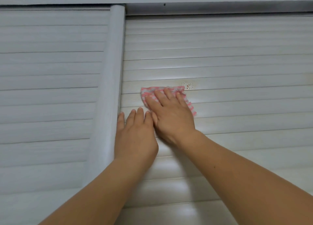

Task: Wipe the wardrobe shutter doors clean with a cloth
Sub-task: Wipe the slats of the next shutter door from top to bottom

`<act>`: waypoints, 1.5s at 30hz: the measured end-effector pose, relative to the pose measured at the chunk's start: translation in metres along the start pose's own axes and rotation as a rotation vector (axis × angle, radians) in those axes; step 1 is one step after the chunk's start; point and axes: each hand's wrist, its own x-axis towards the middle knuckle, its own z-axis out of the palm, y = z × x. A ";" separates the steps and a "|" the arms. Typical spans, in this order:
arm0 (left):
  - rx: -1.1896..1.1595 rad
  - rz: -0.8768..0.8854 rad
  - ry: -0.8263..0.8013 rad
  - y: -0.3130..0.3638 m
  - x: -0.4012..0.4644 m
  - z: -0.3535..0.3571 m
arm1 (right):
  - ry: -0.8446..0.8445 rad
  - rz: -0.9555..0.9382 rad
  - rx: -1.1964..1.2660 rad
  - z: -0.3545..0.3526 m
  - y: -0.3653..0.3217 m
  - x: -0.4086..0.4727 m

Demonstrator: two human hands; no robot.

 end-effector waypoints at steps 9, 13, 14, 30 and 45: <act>0.089 0.034 0.070 0.006 0.002 0.003 | 0.120 0.171 -0.095 -0.006 0.034 -0.013; 0.136 0.063 0.025 0.002 0.002 0.005 | 0.153 0.273 -0.114 -0.012 0.061 -0.021; 0.144 0.071 0.021 0.002 0.002 0.004 | 0.175 0.302 -0.107 -0.013 0.070 -0.022; 0.222 0.138 0.030 -0.002 0.005 0.008 | 0.137 0.301 0.003 -0.001 0.029 -0.006; 0.211 0.183 0.049 -0.006 0.008 0.005 | 0.007 0.682 0.005 -0.022 0.085 -0.010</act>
